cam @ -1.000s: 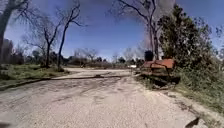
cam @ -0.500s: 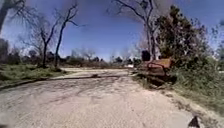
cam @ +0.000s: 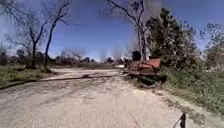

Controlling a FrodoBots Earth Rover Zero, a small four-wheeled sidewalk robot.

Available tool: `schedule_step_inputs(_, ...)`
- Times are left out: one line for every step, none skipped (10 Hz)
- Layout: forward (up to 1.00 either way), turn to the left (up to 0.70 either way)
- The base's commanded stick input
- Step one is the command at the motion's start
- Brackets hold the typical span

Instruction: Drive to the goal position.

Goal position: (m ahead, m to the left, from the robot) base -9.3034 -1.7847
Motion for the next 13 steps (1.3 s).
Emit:
schedule_step_inputs(0.0,-1.0)
schedule_step_inputs(0.0,-1.0)
schedule_step_inputs(0.0,-1.0)
schedule_step_inputs(0.0,-1.0)
schedule_step_inputs(0.0,-1.0)
schedule_step_inputs(0.0,-1.0)
schedule_step_inputs(0.0,-1.0)
schedule_step_inputs(0.0,-1.0)
schedule_step_inputs(0.0,-1.0)
schedule_step_inputs(0.0,-1.0)
schedule_step_inputs(0.0,-1.0)
schedule_step_inputs(0.0,-1.0)
schedule_step_inputs(0.0,-1.0)
